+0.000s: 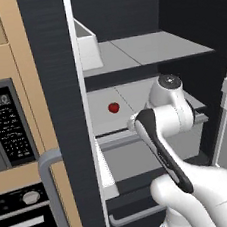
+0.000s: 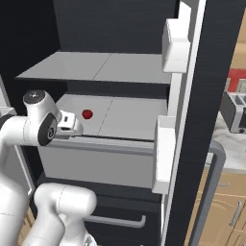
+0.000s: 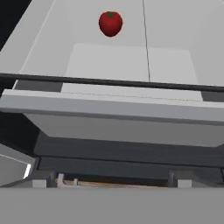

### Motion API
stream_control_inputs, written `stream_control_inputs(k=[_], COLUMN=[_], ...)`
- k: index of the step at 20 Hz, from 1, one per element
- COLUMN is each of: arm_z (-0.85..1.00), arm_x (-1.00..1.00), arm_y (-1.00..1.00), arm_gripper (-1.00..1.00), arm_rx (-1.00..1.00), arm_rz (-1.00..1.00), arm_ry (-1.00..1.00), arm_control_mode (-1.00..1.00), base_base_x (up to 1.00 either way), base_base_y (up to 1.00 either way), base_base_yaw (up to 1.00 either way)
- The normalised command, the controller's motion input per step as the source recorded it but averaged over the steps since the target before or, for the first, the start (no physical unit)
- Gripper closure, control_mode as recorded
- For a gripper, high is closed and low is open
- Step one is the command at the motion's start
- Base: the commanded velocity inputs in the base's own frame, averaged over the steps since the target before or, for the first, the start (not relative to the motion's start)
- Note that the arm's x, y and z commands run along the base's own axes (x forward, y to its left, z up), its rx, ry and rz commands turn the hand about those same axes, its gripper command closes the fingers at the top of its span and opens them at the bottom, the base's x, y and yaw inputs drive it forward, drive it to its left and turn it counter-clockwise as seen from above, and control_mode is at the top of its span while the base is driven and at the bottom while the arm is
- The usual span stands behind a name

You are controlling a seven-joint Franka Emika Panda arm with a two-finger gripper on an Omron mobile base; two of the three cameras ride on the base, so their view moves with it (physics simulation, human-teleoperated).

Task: Open the fridge, remove the orange, tomato, and steak, and place them on any counter.

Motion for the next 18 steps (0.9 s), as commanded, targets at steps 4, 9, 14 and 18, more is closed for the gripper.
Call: stream_control_inputs(k=[4, 9, 14, 18], arm_z=[0.00, 0.00, -0.01, -0.08], arm_x=[0.61, 0.72, 0.73, 0.65], arm_y=[0.12, 0.03, 0.05, 0.09], arm_gripper=[-1.00, -1.00, -1.00, -1.00], arm_rx=[0.10, 0.05, 0.01, 0.00], arm_rz=[0.03, 0.01, 0.00, 0.00], arm_ry=[-0.01, 0.07, 0.13, 0.08], arm_control_mode=[-1.00, -1.00, -1.00, -1.00], base_base_x=[0.00, 0.00, 0.00, 0.00], base_base_y=[0.00, 0.00, 0.00, 0.00], base_base_yaw=[0.00, 0.00, 0.00, 0.00])
